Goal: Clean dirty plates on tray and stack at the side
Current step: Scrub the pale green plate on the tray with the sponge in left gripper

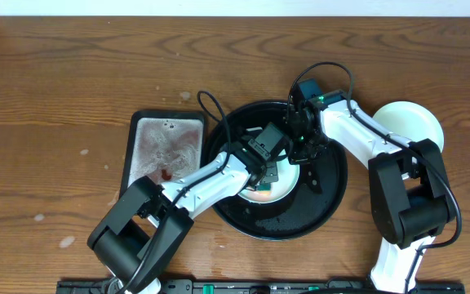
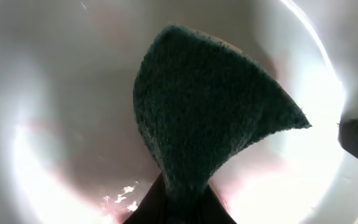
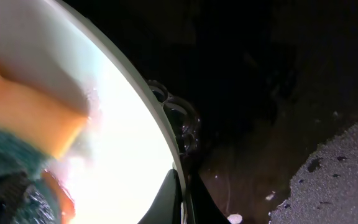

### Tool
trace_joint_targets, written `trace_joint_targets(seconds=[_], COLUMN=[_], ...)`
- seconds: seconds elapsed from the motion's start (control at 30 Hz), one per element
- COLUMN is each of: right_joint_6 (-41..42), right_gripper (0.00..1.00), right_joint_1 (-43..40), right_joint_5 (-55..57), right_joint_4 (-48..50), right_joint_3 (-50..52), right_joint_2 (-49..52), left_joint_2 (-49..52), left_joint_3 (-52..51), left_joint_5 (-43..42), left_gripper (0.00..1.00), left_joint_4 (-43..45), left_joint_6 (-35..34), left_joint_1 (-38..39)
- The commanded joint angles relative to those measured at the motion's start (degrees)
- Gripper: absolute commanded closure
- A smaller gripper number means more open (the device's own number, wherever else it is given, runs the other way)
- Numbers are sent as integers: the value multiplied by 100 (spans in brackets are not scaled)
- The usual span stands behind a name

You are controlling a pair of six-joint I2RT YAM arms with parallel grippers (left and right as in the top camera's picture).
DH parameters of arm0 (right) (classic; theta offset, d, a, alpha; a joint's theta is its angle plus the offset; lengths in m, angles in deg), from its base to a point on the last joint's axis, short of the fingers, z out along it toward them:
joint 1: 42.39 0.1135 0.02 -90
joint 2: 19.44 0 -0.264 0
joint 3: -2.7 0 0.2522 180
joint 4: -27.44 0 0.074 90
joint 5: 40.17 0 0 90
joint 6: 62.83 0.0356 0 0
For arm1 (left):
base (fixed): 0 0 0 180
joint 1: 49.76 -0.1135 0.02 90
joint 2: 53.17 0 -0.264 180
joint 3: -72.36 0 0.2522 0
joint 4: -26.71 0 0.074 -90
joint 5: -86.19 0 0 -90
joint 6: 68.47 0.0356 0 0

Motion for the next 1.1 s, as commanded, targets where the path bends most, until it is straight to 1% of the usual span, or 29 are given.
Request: trace_joint_targets(seconds=[0.0,0.13,0.2,0.27,0.43,0.53,0.6,0.77,0.87,0.97,1.07], right_joint_6=[-122,-125,-125,-125,-122,-122,-122,-125,-122,-125,-122], right_gripper=[99,99,99,99,99,99,99,99,99,99,99], right_joint_1=[72,72,72,72,72,72,72,72,72,72,72], right_joint_5=[11,11,11,11,11,11,11,11,11,11,11], right_joint_4=[-57,-63,-66,-63,-63,-63,-66,-66,-66,-66,-66], right_joint_3=[48,48,48,48,48,48,48,48,48,48,48], right_joint_2=[90,90,90,90,90,90,90,90,90,90,90], left_joint_2=[203,188,160,120,118,118,118,118,127,136,173], left_joint_3=[-83,-31,-17,-17,-20,-20,-20,-20,-26,-37,-59], left_joint_5=[1016,1001,817,422,-1211,-1674,-1696,-1694,-1665,-1290,-981], left_gripper=[93,93,93,93,93,93,93,93,93,93,93], left_joint_4=[-199,-306,-376,-433,-378,-186,-57,149,380,415,413], left_joint_6=[627,734,721,540,-146,-225,-275,-798,-811,-1023,-1032], left_joint_1=[-332,-525,-555,-553,-487,-372,-275,-98,-11,61,63])
